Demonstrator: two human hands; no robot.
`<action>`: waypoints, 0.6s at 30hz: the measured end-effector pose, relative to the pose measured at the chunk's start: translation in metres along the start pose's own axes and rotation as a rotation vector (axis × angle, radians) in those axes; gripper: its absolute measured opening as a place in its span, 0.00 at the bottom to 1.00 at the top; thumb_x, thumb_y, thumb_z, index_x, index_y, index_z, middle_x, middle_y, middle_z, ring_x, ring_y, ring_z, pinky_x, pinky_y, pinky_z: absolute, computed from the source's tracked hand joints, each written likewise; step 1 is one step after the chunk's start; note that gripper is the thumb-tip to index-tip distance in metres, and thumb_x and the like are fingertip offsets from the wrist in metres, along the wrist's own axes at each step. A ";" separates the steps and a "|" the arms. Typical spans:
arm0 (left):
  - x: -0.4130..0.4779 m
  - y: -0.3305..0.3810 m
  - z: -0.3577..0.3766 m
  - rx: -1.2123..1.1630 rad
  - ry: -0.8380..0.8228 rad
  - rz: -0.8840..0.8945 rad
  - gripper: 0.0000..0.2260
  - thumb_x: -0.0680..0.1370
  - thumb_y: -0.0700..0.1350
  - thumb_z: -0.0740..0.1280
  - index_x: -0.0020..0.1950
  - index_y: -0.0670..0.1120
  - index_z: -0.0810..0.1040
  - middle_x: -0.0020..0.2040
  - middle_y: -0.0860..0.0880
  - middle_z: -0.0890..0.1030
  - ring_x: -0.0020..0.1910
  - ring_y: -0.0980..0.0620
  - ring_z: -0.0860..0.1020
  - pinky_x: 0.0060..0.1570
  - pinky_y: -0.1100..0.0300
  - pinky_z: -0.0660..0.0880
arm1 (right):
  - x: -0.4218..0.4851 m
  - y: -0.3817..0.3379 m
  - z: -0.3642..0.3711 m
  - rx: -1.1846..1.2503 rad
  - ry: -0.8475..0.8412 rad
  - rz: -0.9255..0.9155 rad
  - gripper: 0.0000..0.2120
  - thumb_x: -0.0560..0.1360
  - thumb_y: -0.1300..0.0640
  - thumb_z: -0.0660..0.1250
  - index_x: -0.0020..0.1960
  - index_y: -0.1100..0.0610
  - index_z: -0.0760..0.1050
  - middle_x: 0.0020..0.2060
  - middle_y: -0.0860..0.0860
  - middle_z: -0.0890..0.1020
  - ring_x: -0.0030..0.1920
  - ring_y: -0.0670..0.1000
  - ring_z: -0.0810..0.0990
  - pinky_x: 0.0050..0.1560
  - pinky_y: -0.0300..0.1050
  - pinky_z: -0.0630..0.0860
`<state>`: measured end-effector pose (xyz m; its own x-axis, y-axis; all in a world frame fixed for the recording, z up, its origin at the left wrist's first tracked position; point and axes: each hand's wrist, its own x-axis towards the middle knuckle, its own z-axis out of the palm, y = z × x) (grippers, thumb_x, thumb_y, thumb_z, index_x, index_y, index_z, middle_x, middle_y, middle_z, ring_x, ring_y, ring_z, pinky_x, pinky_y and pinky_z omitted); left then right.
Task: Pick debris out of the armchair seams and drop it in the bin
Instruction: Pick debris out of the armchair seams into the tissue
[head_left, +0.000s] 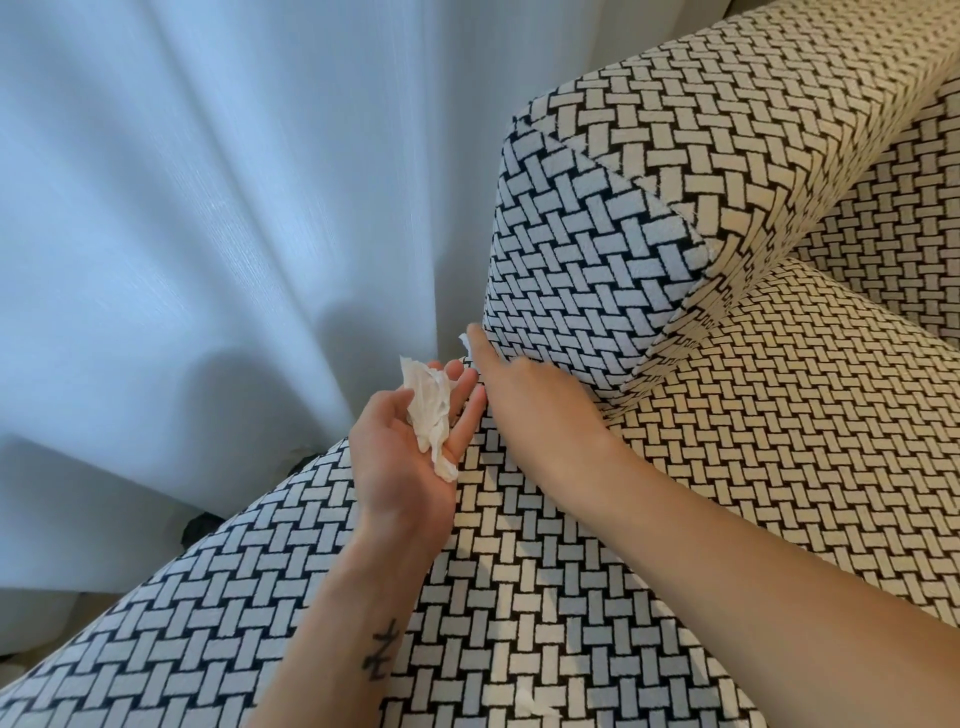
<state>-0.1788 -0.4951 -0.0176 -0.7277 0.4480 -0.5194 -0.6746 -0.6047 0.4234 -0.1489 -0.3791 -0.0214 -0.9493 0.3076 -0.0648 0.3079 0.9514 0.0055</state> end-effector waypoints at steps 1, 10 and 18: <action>-0.001 0.000 0.001 0.003 -0.005 -0.006 0.16 0.81 0.38 0.53 0.63 0.32 0.74 0.64 0.32 0.78 0.61 0.37 0.81 0.59 0.46 0.79 | 0.004 0.000 0.001 -0.008 -0.015 0.005 0.32 0.81 0.68 0.56 0.81 0.56 0.50 0.55 0.57 0.79 0.51 0.57 0.82 0.42 0.49 0.73; 0.001 0.000 -0.001 0.031 -0.010 -0.012 0.16 0.81 0.38 0.54 0.63 0.31 0.74 0.63 0.32 0.79 0.60 0.37 0.82 0.59 0.46 0.80 | -0.009 0.002 0.008 0.027 0.064 0.018 0.12 0.84 0.66 0.52 0.65 0.59 0.68 0.59 0.55 0.78 0.55 0.56 0.82 0.42 0.43 0.68; 0.000 -0.006 -0.002 0.043 -0.019 0.004 0.16 0.81 0.38 0.54 0.64 0.32 0.73 0.62 0.33 0.80 0.60 0.39 0.82 0.62 0.45 0.78 | -0.026 0.010 0.008 0.073 0.128 -0.023 0.09 0.84 0.65 0.54 0.62 0.60 0.68 0.53 0.55 0.79 0.45 0.55 0.85 0.38 0.44 0.72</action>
<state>-0.1747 -0.4926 -0.0215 -0.7321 0.4586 -0.5037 -0.6763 -0.5778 0.4569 -0.1207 -0.3775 -0.0272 -0.9552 0.2892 0.0637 0.2849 0.9561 -0.0678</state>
